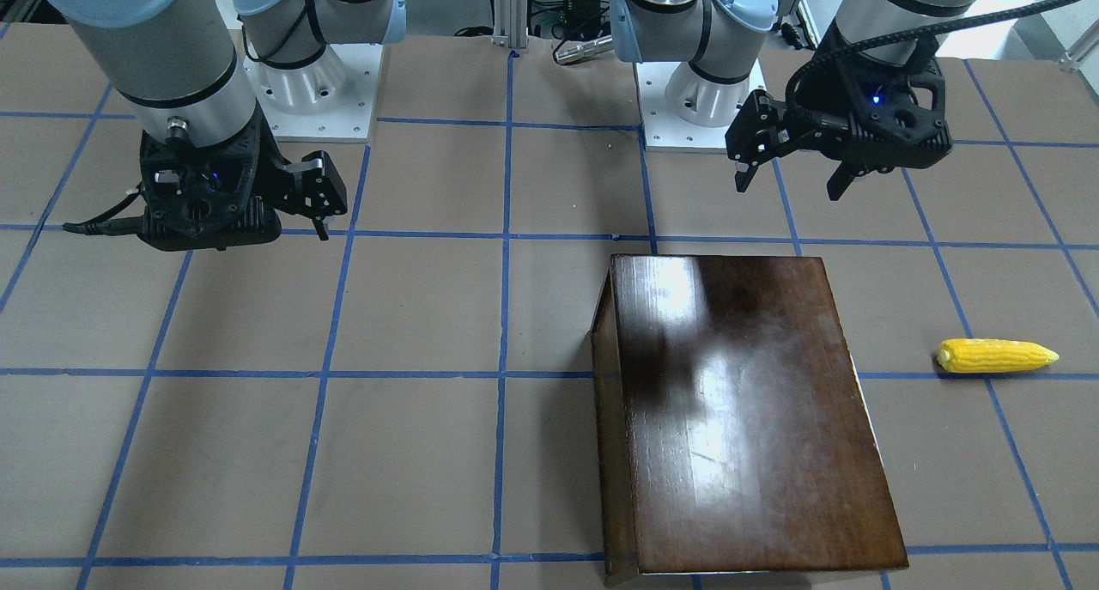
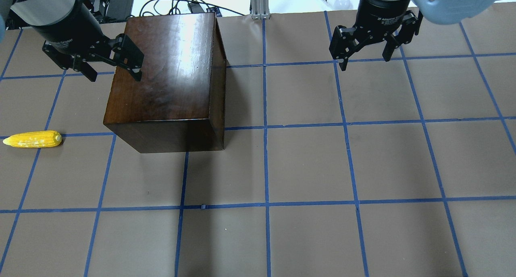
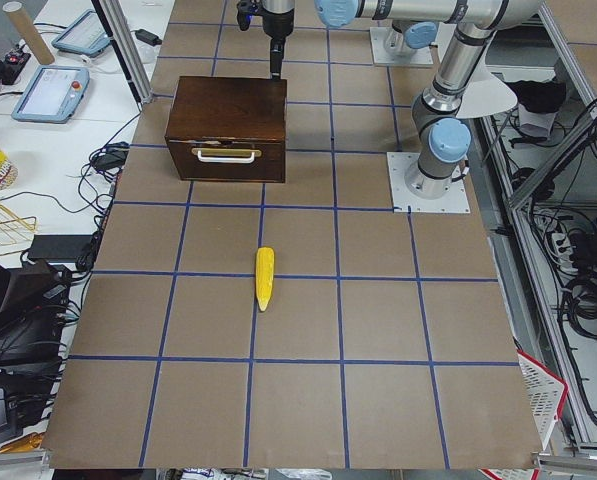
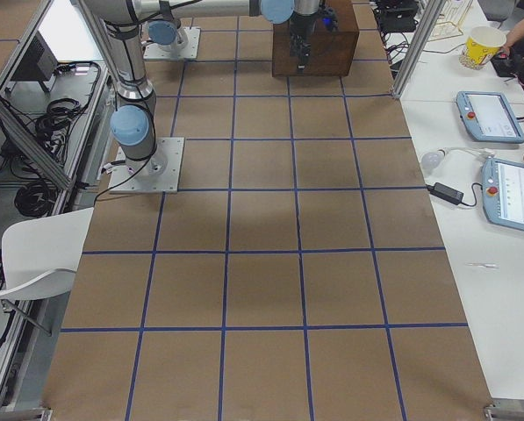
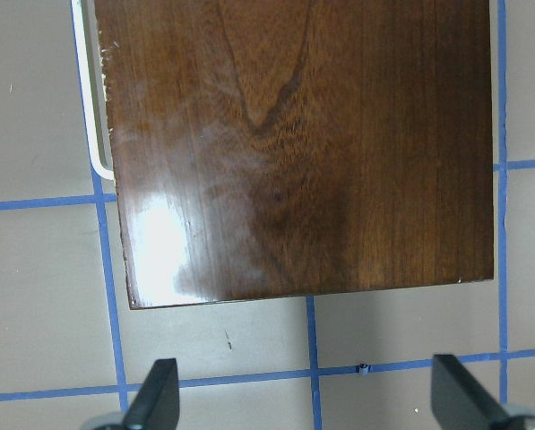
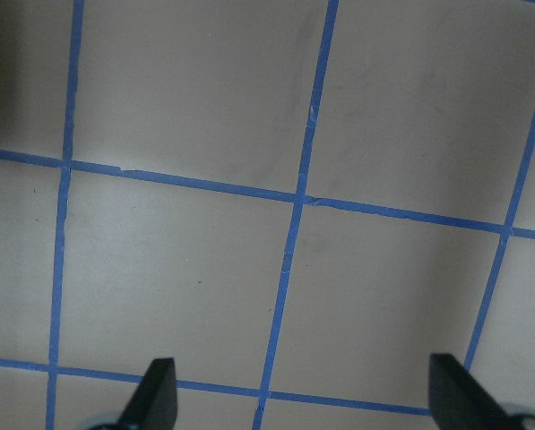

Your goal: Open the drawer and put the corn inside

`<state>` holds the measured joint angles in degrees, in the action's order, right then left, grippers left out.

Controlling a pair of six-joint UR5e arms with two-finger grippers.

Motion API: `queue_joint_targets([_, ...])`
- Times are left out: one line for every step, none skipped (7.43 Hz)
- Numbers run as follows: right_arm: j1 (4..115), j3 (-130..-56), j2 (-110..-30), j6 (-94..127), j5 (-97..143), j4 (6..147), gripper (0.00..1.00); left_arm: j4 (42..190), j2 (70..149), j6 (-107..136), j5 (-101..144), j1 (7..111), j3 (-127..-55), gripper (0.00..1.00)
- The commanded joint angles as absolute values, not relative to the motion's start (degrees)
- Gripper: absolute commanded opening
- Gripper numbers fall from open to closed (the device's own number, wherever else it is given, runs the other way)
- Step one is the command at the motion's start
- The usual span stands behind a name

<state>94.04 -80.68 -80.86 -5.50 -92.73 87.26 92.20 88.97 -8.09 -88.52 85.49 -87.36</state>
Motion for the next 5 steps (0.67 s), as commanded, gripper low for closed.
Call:
queue_joint_targets([94.0, -80.7, -80.9, -5.5, -92.7, 87.3, 1.00, 92.2, 89.0, -7.9, -88.5, 85.8, -87.6, 1.00])
queue_joint_targets([94.0, -80.7, -80.9, -5.5, -92.7, 87.2, 1.00, 92.5, 88.9, -7.9, -88.5, 86.0, -87.7, 1.00])
queue_joint_targets([94.0, -80.7, -80.9, -5.5, -92.7, 87.3, 1.00, 92.5, 89.0, -7.9, -88.7, 86.9, -87.7, 1.00])
queue_joint_targets([94.0, -80.7, -80.9, -5.4, -92.7, 87.3, 1.00, 92.1, 89.2, -7.9, -88.8, 87.4, -87.7, 1.00])
queue_joint_targets([94.0, -80.7, -80.9, -5.4, -92.7, 87.3, 1.00, 92.1, 89.2, -7.9, -88.8, 87.5, -87.9, 1.00])
